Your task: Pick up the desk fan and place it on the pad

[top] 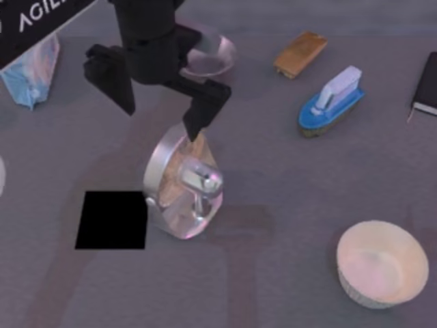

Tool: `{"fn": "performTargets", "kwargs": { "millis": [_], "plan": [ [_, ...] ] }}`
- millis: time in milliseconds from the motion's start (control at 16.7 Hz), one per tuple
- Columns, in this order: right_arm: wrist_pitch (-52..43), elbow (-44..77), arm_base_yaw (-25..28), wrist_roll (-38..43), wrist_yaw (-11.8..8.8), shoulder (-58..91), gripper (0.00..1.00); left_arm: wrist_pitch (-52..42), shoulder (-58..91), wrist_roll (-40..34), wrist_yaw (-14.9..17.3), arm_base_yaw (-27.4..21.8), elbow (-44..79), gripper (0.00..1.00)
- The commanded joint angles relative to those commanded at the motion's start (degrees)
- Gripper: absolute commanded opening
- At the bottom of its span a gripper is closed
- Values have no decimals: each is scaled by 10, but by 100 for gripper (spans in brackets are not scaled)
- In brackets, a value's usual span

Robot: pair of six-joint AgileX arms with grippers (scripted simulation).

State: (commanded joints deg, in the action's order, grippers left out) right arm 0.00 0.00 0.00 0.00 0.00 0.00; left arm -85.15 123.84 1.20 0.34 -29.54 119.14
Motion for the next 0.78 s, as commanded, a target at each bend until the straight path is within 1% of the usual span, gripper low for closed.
{"fn": "performTargets", "kwargs": {
  "millis": [120,480,780],
  "plan": [
    [0,0,0,0,0,0,100,-6,13,-1,-1,-2,17,100],
    [0,0,0,0,0,0,100,-3,12,-1,-1,0,14,100],
    [0,0,0,0,0,0,100,65,6,0,-1,-1,-61,100]
  ]
}}
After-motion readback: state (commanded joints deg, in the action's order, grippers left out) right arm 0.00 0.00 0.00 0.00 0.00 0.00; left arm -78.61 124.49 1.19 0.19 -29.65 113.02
